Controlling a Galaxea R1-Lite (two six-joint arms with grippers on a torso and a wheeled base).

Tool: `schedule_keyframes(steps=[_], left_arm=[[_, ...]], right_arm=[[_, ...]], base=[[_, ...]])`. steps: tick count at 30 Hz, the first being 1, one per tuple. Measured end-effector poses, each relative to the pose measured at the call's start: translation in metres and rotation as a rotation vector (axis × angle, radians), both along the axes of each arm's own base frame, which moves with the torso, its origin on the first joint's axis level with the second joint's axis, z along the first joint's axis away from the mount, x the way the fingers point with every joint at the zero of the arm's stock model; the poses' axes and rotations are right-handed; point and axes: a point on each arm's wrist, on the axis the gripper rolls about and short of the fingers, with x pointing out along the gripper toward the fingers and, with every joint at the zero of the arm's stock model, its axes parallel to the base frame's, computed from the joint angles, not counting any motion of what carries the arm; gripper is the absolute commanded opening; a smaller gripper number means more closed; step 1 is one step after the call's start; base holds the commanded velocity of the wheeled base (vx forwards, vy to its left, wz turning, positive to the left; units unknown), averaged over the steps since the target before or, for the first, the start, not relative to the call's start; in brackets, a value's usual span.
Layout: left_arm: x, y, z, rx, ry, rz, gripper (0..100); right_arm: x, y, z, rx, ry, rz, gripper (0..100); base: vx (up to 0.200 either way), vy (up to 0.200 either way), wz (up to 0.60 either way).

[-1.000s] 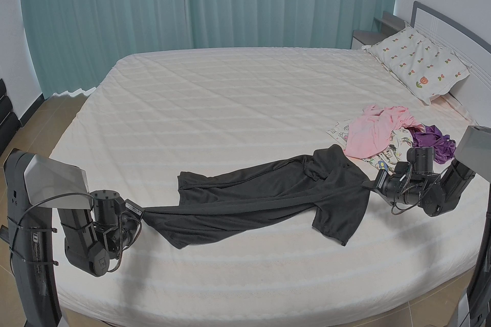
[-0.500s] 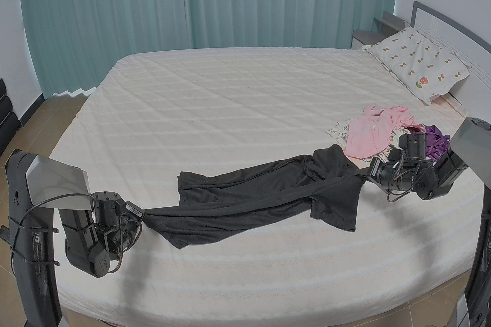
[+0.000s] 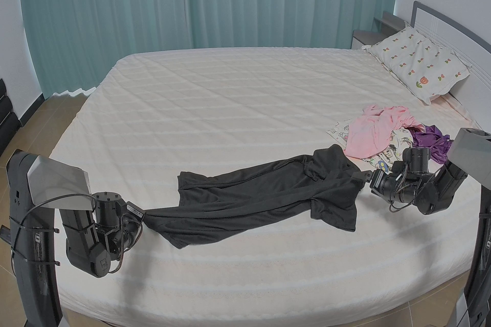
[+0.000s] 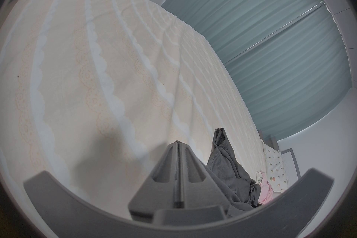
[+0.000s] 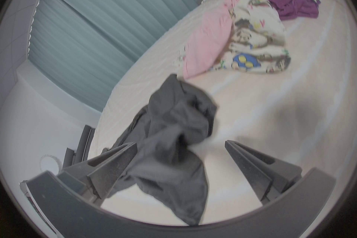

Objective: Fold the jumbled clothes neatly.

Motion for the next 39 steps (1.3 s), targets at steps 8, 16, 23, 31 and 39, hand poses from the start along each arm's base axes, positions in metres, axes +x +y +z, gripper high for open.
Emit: schedule_keyframes(steps=[8,16,23,31,39], left_arm=[[0.0,0.0,0.0,0.0,0.0,0.0,0],[0.0,0.0,0.0,0.0,0.0,0.0,0],[0.0,0.0,0.0,0.0,0.0,0.0,0],[0.0,0.0,0.0,0.0,0.001,-0.002,0],[-0.004,-0.002,0.0,-0.001,0.01,-0.011,0]], right_arm=[[-0.037,0.016,-0.016,0.018,0.129,0.087,100],[-0.049,0.036,-0.028,0.004,0.195,0.144,100],[-0.048,0.041,-0.036,-0.01,0.205,0.156,0],[-0.046,0.04,-0.038,-0.032,0.213,0.127,0],[-0.064,0.028,-0.031,-0.037,0.35,0.103,0]], base=[[0.0,0.0,0.0],[0.0,0.0,0.0],[0.0,0.0,0.0],[0.0,0.0,0.0],[0.0,0.0,0.0]])
